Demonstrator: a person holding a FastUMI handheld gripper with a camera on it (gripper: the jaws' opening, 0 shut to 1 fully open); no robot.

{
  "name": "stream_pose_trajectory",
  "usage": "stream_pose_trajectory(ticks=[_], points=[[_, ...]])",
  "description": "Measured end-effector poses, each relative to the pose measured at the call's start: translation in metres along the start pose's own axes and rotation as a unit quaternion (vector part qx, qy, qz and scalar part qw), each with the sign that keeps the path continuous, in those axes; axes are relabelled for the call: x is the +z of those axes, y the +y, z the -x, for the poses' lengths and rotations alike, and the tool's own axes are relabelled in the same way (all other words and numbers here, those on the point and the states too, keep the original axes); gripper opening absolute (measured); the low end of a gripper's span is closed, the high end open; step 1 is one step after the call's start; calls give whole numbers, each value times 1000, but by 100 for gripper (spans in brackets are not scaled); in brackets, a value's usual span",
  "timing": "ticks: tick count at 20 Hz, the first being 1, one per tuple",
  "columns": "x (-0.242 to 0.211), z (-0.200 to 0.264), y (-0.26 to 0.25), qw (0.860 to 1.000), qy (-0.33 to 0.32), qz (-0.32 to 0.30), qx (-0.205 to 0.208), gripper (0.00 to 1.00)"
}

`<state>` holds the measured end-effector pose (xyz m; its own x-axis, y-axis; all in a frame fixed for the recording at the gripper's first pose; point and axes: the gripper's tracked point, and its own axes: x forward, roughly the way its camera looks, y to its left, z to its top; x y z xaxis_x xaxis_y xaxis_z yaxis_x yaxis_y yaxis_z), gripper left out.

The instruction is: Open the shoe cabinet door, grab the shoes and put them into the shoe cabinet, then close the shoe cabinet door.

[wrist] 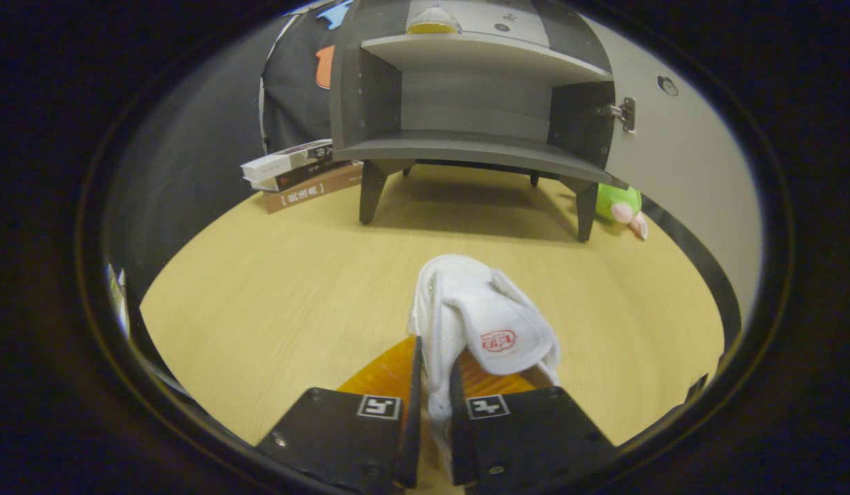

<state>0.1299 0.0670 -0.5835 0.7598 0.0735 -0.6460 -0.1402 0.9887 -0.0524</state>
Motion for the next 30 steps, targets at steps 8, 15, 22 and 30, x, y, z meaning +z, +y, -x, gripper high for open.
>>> stream_pose_trajectory(ticks=[8, 15, 22, 30], points=[[44, 31, -10, 999, -37, -2, 1, 9], [136, 81, -30, 995, -97, 9, -20, 9], [230, 132, -52, 989, -140, 24, -45, 9], [331, 141, -66, 986, -162, 26, -41, 9]])
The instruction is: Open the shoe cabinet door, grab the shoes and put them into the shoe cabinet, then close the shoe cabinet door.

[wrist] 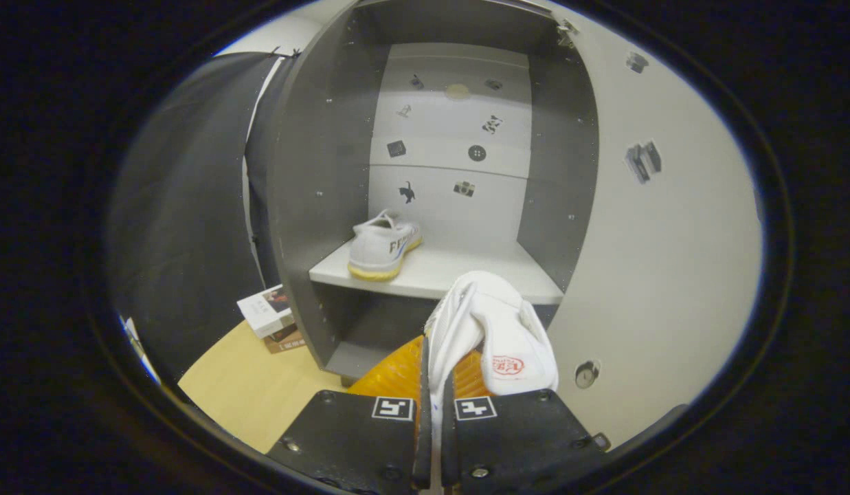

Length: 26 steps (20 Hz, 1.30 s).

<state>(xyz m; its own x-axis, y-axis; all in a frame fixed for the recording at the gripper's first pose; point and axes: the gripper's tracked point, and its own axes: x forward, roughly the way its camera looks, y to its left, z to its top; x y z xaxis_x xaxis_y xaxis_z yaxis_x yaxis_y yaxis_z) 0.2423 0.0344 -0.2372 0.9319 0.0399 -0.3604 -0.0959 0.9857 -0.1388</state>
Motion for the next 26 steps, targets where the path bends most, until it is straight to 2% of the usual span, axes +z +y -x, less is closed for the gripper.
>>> stream_pose_trajectory(ticks=[7, 13, 21, 26], points=[[70, -71, -1, 1000, -20, 8, 11, 9], [102, -134, -19, 1000, -11, 3, 3, 9], [103, -203, -31, 999, 33, 20, 3, 9], [96, -209, -28, 998, 63, 22, 23, 11]])
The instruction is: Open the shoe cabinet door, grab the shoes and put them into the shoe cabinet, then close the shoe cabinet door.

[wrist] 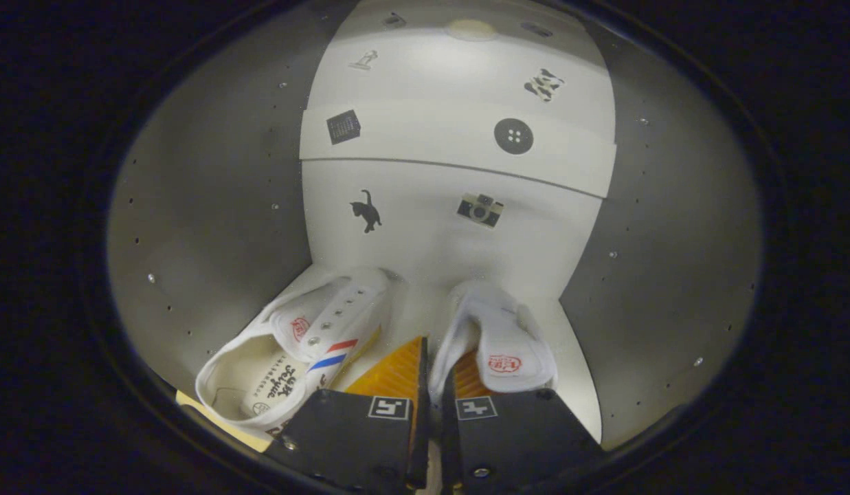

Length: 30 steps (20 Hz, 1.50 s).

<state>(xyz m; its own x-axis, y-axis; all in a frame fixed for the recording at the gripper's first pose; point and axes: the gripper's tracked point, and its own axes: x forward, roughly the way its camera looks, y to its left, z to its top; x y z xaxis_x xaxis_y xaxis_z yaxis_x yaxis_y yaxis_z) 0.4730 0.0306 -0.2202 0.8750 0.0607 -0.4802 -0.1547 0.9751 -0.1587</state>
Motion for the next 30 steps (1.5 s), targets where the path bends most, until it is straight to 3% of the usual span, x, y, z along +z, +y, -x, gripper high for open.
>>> stream_pose_trajectory(ticks=[5, 11, 15, 24, 30], points=[[10, 12, 1, 1000, -19, -4, -8, 34], [37, 60, 0, 995, -92, -28, -23, 68], [42, 89, 4, 992, -117, -51, -19, 100], [19, 199, 40, 985, -159, -73, 3, 100], [-33, 305, 74, 984, -171, -39, 24, 100]])
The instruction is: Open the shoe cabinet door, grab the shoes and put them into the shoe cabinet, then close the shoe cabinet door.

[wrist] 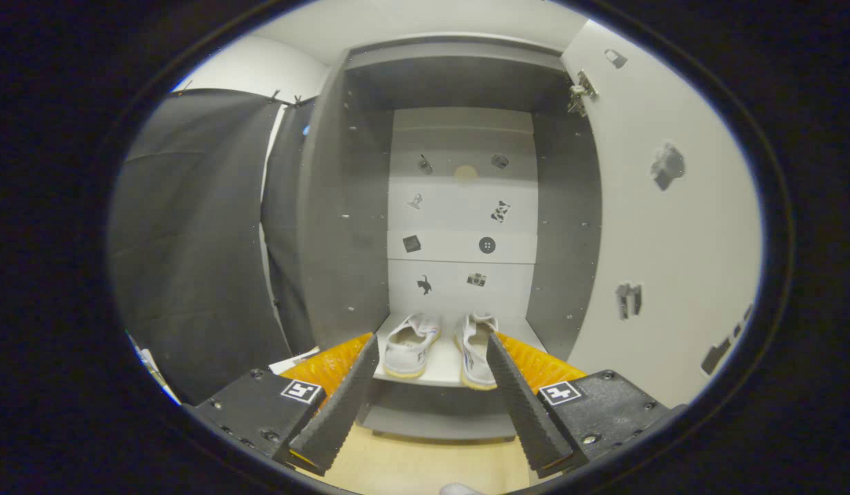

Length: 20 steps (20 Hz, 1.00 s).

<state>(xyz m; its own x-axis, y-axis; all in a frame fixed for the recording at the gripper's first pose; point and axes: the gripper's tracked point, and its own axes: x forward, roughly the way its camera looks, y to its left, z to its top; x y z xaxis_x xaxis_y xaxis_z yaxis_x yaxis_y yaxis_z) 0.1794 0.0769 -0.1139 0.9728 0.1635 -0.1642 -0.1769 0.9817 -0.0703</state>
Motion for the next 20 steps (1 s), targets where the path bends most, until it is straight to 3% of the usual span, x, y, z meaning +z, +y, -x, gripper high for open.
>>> stream_pose_trajectory(ticks=[7, 12, 16, 20], points=[[-26, 129, -24, 1000, -4, -4, -7, 100], [-34, 232, -50, 1000, -10, 4, 14, 100], [-37, 296, -124, 999, -19, -5, -30, 100], [-45, 313, -218, 994, -16, -21, -106, 100]])
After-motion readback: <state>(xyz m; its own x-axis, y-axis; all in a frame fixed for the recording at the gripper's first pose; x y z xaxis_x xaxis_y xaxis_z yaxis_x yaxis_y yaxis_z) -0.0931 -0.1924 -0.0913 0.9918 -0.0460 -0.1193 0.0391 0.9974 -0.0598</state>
